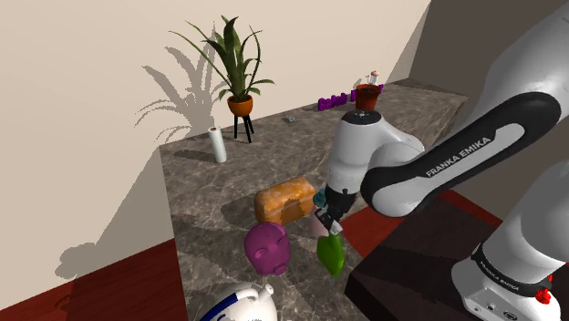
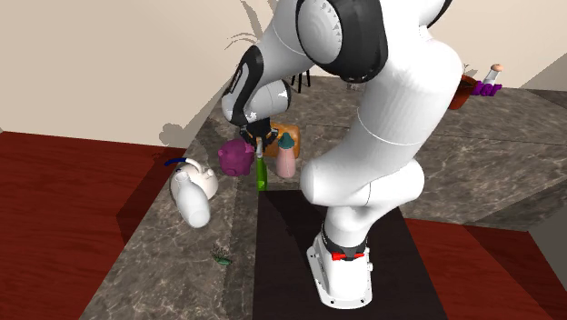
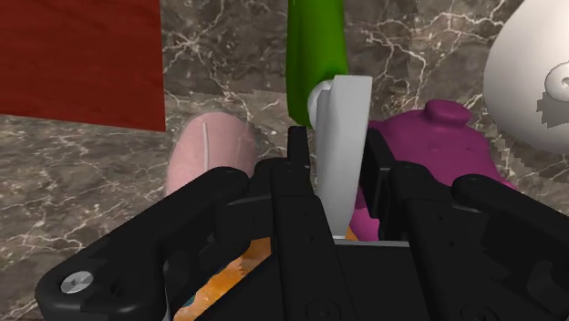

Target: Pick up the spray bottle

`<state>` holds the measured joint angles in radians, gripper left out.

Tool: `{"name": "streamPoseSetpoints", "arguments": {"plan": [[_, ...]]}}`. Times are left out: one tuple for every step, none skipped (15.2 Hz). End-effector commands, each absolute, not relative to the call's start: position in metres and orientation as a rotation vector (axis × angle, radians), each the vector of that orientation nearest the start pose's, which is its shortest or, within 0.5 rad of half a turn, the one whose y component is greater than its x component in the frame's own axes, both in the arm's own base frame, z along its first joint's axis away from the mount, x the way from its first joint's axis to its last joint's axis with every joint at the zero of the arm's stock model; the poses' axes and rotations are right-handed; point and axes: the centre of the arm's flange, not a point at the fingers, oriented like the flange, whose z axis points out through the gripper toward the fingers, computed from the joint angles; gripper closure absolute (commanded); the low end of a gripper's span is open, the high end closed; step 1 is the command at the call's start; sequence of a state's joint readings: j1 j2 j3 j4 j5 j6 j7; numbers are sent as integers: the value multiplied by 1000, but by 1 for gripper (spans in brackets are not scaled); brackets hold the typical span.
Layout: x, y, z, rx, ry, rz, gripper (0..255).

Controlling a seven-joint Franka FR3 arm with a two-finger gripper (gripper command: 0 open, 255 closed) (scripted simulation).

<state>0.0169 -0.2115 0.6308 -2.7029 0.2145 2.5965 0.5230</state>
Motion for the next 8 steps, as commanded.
{"name": "streamPoseSetpoints", "arguments": {"plan": [[335, 235, 301, -3102, 95, -103, 255], [335, 235, 306, -3102, 95, -103, 255], [335, 235, 312, -3102, 95, -103, 255], [335, 235, 317, -3102, 95, -103, 255], [335, 235, 322, -3102, 95, -103, 255], [335, 235, 327, -3102, 95, -103, 255], [335, 235, 328, -3102, 95, -103, 255], [335, 235, 328, -3102, 95, -103, 255]]}}
